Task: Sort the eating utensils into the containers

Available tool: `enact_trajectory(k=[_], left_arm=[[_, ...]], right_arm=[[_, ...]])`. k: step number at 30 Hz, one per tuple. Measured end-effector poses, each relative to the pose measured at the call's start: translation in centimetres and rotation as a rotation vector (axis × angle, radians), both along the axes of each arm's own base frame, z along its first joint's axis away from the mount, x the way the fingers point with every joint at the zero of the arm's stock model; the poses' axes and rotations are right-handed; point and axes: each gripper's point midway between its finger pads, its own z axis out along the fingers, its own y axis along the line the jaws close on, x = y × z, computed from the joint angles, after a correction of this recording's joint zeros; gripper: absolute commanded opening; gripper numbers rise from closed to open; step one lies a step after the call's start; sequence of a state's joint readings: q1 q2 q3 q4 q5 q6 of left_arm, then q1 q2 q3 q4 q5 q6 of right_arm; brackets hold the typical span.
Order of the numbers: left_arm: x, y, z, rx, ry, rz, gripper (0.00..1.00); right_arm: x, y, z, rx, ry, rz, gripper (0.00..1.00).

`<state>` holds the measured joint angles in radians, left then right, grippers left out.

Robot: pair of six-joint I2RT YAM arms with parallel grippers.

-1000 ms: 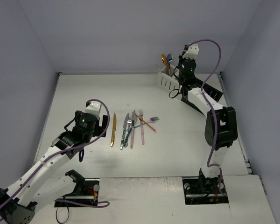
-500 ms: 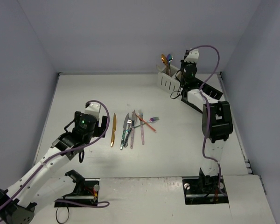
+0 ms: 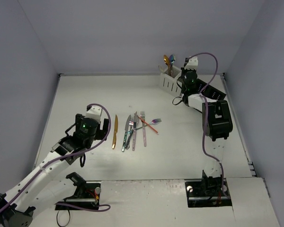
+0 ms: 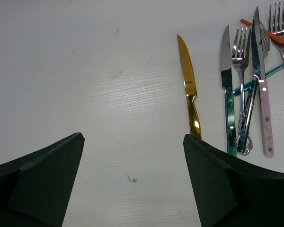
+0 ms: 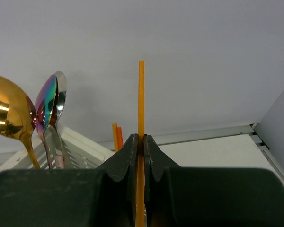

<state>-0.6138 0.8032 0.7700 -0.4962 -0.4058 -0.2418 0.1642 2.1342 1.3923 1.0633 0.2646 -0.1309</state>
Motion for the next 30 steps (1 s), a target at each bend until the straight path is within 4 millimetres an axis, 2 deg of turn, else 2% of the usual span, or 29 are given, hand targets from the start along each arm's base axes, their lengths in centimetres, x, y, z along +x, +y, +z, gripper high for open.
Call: enact_trajectory(k=[3,8,12,15,19,26,30], left_arm=[[-0.1,-0.1,0.0,0.003,-0.003,-0.004,0.84],[-0.2,-0.2,0.3,0.0,-0.012,-0.008,0.84],[-0.2,-0.2,0.6,-0.006,-0.023,-0.008,0.84],[-0.3,-0.1,0.7,-0.01,-0.028,-0.008,0.84],[-0.3,-0.1,0.8,-0.014,-0.033,-0.008,0.84],[-0.4,-0.1,1.0,-0.018,-0.036,-0.01,0.84],[-0.4,-0.2,0.9,-0.019,-0.035,-0.012,0.84]], right_arm=[[-0.5,0.1,-1.1,-0.001,0.012,0.008,0.04],[-2.0,0.0,-4.5,-0.007,0.084,0.017,0.15],[-3.0,0.2,-3.9,-0.003,0.089,0.031,0.29],[-3.8,0.6,-2.3,0.005,0.074,0.048,0.37],[-5.3,0.8,1.2,0.018,0.043,0.072,0.48],[-8.2,2.5,8.5,0.055,0.047,0.179,0.57],[-10.6,4.1,12.2,0.069,0.086,0.266,0.62]])
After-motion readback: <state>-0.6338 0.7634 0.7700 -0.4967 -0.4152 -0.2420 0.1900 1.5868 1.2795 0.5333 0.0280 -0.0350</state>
